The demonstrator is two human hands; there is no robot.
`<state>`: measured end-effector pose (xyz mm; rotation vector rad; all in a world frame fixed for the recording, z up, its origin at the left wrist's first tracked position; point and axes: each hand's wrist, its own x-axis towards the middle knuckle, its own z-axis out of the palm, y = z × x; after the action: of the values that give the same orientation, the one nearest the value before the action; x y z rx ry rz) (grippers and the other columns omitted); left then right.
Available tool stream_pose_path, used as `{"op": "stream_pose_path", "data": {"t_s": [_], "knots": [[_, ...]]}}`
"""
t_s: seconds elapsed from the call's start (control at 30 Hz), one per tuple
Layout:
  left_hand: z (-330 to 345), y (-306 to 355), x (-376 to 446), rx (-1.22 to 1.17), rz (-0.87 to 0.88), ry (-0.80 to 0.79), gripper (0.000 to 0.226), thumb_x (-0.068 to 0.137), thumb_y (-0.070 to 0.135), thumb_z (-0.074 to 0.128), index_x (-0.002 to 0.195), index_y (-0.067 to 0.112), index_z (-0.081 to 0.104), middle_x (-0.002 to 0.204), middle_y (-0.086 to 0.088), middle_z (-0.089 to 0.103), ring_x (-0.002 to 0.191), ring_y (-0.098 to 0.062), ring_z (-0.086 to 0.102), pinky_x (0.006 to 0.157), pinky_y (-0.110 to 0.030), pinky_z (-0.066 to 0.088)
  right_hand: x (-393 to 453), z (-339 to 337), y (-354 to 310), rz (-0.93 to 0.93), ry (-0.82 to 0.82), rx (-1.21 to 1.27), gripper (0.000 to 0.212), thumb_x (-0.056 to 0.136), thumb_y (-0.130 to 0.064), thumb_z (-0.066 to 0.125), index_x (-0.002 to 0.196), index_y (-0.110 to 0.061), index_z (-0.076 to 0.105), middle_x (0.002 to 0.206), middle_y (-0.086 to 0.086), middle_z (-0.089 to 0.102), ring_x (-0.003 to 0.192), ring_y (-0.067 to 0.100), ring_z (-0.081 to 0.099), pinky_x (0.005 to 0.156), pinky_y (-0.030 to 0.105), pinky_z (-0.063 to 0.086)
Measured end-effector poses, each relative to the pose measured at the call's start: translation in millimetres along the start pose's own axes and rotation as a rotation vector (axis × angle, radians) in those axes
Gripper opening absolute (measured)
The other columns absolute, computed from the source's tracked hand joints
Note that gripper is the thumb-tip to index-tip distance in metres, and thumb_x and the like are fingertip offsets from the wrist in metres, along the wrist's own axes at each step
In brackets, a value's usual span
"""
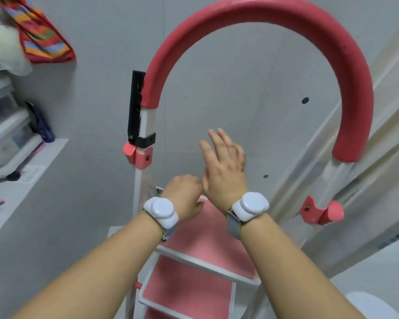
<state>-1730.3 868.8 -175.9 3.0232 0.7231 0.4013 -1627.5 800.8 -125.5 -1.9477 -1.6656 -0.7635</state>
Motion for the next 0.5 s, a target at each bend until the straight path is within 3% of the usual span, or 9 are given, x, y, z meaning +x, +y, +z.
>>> {"op": "stream_pose_path", "data": {"t_s": [0.07,0.13,0.17,0.23,0.33,0.4,0.5], "knots": [[-45,-3,20,0.068,0.023,0.248,0.014,0.077,0.017,0.053,0.068,0.011,0.063,0.072,-0.009,0.058,0.071,-0.033,0.056,0.057,-0.035,0.040,12,-7,4,0.015,0.059,0.004,0.054,0.068,-0.006,0.051,0.121,-0.009,0.062,0.140,0.015,0.050,0.134,0.030,0.042,0.102,0.043,0.027],[-101,-4,46,0.135,0.064,0.599,0.009,0.071,0.011,0.057,0.062,0.010,0.059,0.068,-0.008,0.054,0.065,-0.031,0.051,0.054,-0.036,0.034,43,-34,11,0.000,0.222,0.007,0.049,0.075,-0.007,0.045,0.121,-0.009,0.062,0.139,0.015,0.051,0.134,0.030,0.042,0.102,0.043,0.028],[-121,-5,53,0.172,0.048,0.734,0.003,0.069,0.010,0.060,0.067,0.010,0.059,0.074,-0.008,0.056,0.070,-0.031,0.051,0.057,-0.037,0.034,55,-45,13,-0.015,0.297,0.002,0.049,0.078,-0.008,0.041,0.122,-0.008,0.062,0.139,0.014,0.051,0.134,0.030,0.042,0.102,0.043,0.029],[-169,1,76,0.231,-0.009,0.931,0.024,0.063,0.011,0.064,0.087,0.010,0.060,0.097,-0.009,0.058,0.090,-0.030,0.049,0.071,-0.037,0.035,86,-84,21,-0.044,0.453,-0.041,0.050,0.080,-0.008,0.038,0.125,-0.008,0.061,0.140,0.014,0.050,0.134,0.030,0.041,0.103,0.043,0.028],[-215,9,108,0.224,-0.074,0.928,0.068,0.060,0.017,0.069,0.125,0.014,0.050,0.129,-0.010,0.049,0.119,-0.030,0.042,0.098,-0.040,0.031,123,-117,36,-0.046,0.524,-0.192,0.054,0.079,-0.007,0.037,0.130,-0.007,0.057,0.141,0.014,0.049,0.135,0.032,0.041,0.104,0.044,0.025],[-237,16,130,0.233,-0.069,0.831,0.071,0.061,0.020,0.074,0.128,0.016,0.050,0.129,-0.007,0.052,0.120,-0.031,0.047,0.102,-0.043,0.033,147,-139,51,-0.009,0.462,-0.337,0.054,0.075,-0.007,0.041,0.126,-0.006,0.057,0.134,0.015,0.055,0.128,0.034,0.048,0.097,0.044,0.029],[-255,22,155,0.194,-0.092,0.600,0.034,0.070,0.026,0.072,0.100,0.020,0.057,0.095,-0.001,0.062,0.086,-0.028,0.059,0.072,-0.034,0.044,170,-165,75,0.180,0.107,-0.407,0.033,0.075,-0.009,0.056,0.108,-0.014,0.053,0.104,0.008,0.061,0.095,0.032,0.057,0.072,0.035,0.035]]}}
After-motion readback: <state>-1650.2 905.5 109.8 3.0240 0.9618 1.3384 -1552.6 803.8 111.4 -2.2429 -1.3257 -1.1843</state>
